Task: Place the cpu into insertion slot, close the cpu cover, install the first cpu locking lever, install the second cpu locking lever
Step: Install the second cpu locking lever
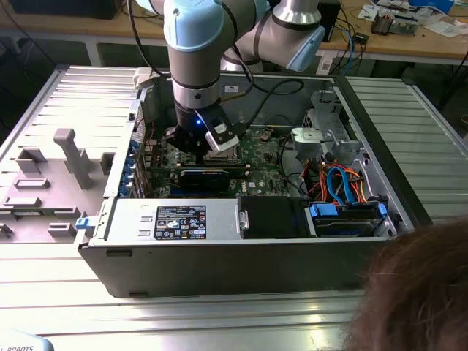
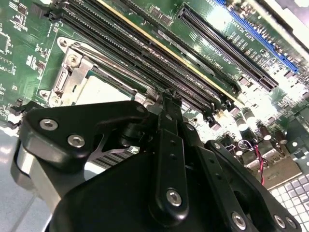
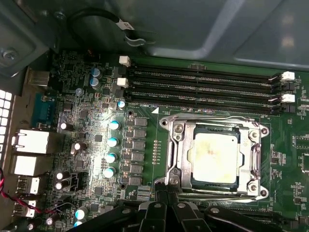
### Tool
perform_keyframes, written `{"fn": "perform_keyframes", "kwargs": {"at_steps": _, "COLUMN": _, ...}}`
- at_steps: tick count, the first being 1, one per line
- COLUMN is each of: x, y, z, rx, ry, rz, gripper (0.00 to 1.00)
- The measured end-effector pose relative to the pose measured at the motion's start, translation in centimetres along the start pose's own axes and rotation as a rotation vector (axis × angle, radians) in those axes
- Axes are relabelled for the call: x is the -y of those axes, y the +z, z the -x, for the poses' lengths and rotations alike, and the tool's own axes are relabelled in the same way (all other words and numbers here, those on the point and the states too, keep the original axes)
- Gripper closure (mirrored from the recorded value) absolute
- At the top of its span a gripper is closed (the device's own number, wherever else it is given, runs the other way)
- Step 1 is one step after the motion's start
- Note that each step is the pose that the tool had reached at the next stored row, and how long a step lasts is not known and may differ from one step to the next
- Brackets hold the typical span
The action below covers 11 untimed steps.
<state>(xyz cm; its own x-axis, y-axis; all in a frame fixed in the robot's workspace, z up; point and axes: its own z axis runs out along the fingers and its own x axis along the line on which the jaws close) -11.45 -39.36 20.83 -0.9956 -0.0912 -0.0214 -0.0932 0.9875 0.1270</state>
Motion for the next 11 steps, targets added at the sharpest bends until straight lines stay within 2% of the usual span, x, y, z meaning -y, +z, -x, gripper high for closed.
{"fn": "perform_keyframes", "kwargs": {"at_steps": 3, "x": 0.0, "y": 0.0, "z": 0.13, "rx": -0.0004, "ry": 0.0, "rz": -0.0036, "gripper": 0.89}}
{"fn": "perform_keyframes", "kwargs": {"at_steps": 11, "x": 0.14, "y": 0.02, "z": 1.52, "rx": -0.0006, "ry": 0.0, "rz": -0.0066, "gripper": 0.89}}
